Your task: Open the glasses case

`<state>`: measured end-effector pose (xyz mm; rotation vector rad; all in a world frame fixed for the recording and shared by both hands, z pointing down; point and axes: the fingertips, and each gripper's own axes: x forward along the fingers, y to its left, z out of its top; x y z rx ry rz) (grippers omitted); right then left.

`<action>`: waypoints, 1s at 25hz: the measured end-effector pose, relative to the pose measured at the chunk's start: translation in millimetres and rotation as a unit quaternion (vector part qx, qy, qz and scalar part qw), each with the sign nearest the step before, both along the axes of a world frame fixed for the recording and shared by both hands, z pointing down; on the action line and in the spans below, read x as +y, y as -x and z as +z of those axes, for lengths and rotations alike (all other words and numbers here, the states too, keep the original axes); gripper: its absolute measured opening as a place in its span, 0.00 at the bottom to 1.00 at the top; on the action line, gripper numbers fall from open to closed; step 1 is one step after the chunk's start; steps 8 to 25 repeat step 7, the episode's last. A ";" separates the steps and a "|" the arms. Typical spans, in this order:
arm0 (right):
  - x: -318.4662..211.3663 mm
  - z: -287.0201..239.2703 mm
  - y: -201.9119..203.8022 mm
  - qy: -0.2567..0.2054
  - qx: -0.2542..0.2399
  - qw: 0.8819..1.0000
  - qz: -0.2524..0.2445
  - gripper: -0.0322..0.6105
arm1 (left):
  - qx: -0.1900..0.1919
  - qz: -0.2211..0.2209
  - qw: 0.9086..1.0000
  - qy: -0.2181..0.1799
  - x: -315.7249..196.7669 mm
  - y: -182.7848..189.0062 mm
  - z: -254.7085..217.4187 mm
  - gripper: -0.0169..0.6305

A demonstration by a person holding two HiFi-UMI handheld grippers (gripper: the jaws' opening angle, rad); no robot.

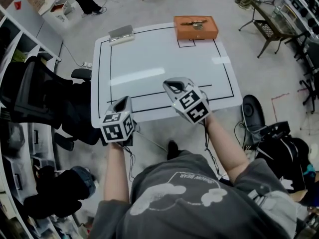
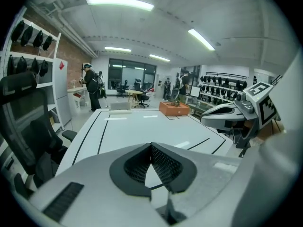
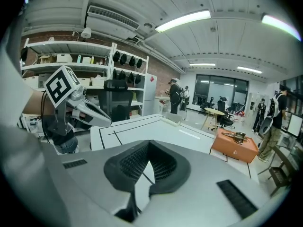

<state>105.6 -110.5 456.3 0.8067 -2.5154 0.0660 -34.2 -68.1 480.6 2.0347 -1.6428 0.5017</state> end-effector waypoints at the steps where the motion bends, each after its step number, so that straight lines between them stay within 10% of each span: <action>1: 5.1 3.5 2.5 0.001 0.002 1.000 0.001 0.05 | 0.003 0.002 1.000 0.001 4.8 1.3 3.6 0.03; 25: 38.2 11.6 13.4 0.001 0.006 1.000 0.013 0.05 | 0.010 0.025 1.000 0.010 38.6 4.3 19.1 0.03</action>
